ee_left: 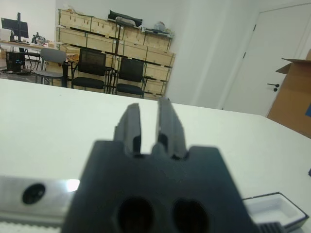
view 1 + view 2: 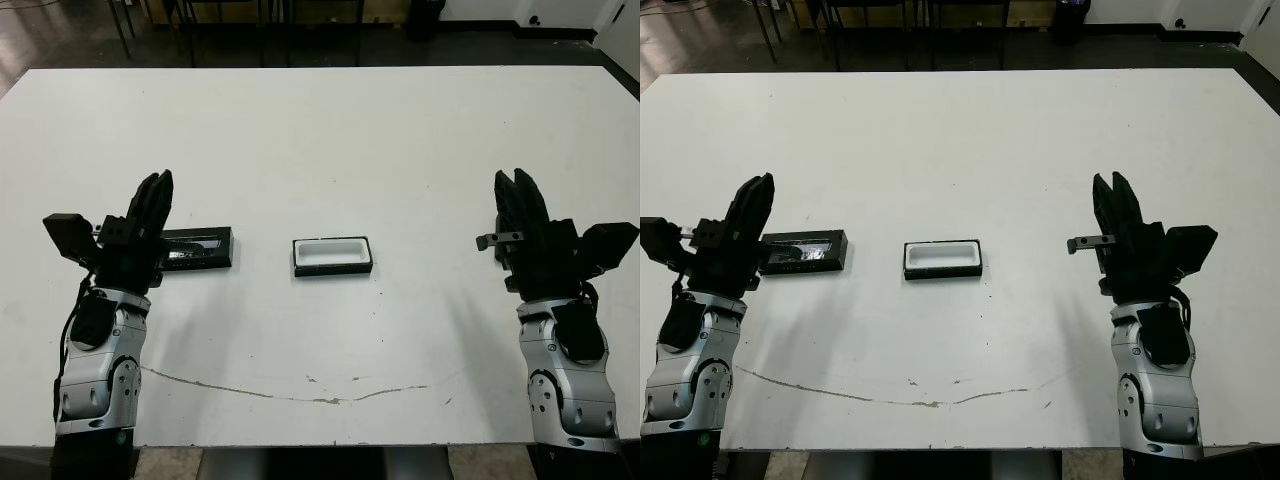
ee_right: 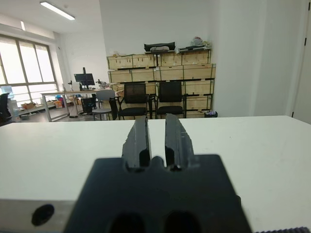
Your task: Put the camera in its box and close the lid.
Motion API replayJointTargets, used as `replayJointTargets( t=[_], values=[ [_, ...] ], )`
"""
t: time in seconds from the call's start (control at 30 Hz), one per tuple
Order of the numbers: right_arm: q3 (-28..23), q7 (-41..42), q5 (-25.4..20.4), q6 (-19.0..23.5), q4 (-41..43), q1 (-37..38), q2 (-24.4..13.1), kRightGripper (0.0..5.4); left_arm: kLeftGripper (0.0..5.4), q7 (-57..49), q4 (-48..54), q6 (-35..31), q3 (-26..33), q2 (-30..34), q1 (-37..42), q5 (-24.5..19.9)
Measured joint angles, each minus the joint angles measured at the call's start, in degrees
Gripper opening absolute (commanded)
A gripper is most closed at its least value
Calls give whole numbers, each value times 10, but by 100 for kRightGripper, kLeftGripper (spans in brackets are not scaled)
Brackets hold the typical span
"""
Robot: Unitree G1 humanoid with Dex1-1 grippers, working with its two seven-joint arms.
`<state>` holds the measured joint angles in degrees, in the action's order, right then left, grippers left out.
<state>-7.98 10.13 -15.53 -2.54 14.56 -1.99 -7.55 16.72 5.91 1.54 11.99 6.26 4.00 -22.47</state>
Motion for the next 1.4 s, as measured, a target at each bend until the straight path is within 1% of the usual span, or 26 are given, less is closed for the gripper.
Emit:
replayJointTargets(
  t=[0.23,0.4,0.47,0.57,0.7,0.8,0.9,1.07,1.13,1.2,1.27,1.33,1.4],
  values=[
    [-1,-1,0,9,11,2,-1,1,0,5,-3,24,-2,-4,-6,3],
    [1,2,1,9,6,2,-1,1,0,3,-7,24,-4,-6,-7,4],
    [0,6,2,4,2,4,-2,1,0,6,-18,24,-6,-7,-4,2],
    [-6,7,14,-13,-11,4,-3,1,0,12,-39,35,-10,-9,7,4],
    [-14,-11,23,-11,-16,3,-3,1,0,10,-44,38,-11,-10,11,5],
    [-14,-35,39,2,-11,2,0,1,0,6,-44,29,-11,-10,16,5],
    [-19,-46,38,8,-7,3,3,1,0,7,-44,25,-11,-10,17,3],
    [-30,-87,34,45,9,10,23,1,0,12,-46,29,-11,-10,22,2],
    [-33,-102,37,50,9,15,30,1,0,15,-47,32,-10,-10,22,1],
    [-36,-111,39,57,4,16,32,1,0,18,-47,33,-10,-11,22,0],
    [-39,-121,39,76,2,15,32,0,0,18,-47,33,-10,-12,22,-2],
    [-43,-136,40,100,1,10,33,21,0,18,-47,33,-10,-13,22,-3],
    [-43,-148,41,124,2,3,33,56,0,18,-47,33,-10,-14,22,-4]
  ],
)
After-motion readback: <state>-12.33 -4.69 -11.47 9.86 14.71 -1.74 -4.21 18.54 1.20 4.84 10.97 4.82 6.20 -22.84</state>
